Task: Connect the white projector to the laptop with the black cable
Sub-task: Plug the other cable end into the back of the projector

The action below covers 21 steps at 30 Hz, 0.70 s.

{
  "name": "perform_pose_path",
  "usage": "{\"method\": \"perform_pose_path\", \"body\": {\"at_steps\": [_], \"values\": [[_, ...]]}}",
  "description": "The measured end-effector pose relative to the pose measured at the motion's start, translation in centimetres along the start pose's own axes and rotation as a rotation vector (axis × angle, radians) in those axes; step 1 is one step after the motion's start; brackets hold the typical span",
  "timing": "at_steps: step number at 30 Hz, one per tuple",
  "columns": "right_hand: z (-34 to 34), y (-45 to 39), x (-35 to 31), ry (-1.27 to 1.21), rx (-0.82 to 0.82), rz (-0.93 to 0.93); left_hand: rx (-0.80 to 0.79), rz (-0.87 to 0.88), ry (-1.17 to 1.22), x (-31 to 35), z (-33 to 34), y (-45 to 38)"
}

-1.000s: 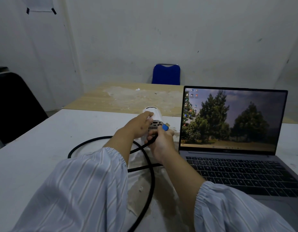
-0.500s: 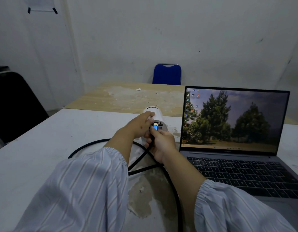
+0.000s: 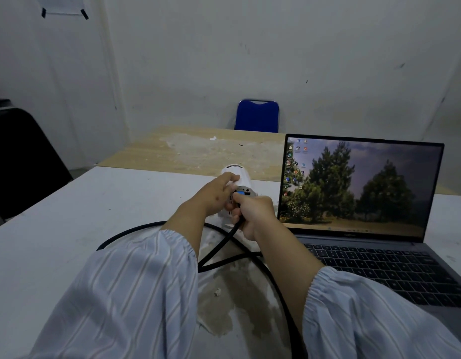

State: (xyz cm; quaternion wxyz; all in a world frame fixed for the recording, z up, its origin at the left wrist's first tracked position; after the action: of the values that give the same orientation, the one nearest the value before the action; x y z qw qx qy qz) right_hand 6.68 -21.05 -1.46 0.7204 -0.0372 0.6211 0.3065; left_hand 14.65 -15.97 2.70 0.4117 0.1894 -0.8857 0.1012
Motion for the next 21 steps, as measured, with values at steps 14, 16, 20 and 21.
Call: {"method": "perform_pose_path", "body": {"at_steps": [14,16,20,21], "values": [[-0.3,0.6,-1.0,0.070,-0.013,-0.012,0.038,0.031,-0.014,-0.6,0.1,-0.3],[-0.3,0.8,-1.0,0.054,-0.014,-0.002,0.040,0.030,-0.009,-0.7,0.2,-0.4],[-0.4,0.9,-1.1,-0.002,-0.002,0.022,0.039,0.031,0.008,-1.1,0.3,-0.6],[-0.3,1.0,-1.2,-0.019,0.001,0.030,0.039,0.028,0.007,-1.1,0.3,-0.7]]}}
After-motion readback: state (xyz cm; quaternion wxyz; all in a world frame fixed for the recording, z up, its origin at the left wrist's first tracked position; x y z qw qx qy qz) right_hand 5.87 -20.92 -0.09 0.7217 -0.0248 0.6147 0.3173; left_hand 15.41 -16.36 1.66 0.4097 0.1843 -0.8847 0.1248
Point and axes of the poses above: each hand's wrist, its own y-axis away from the middle knuckle, its own z-axis out of the palm, x = y × z, the point moved 5 cm from there along -y, towards the middle knuckle, and after that the axes turned 2 degrees about -x, right-handed, at the moved point
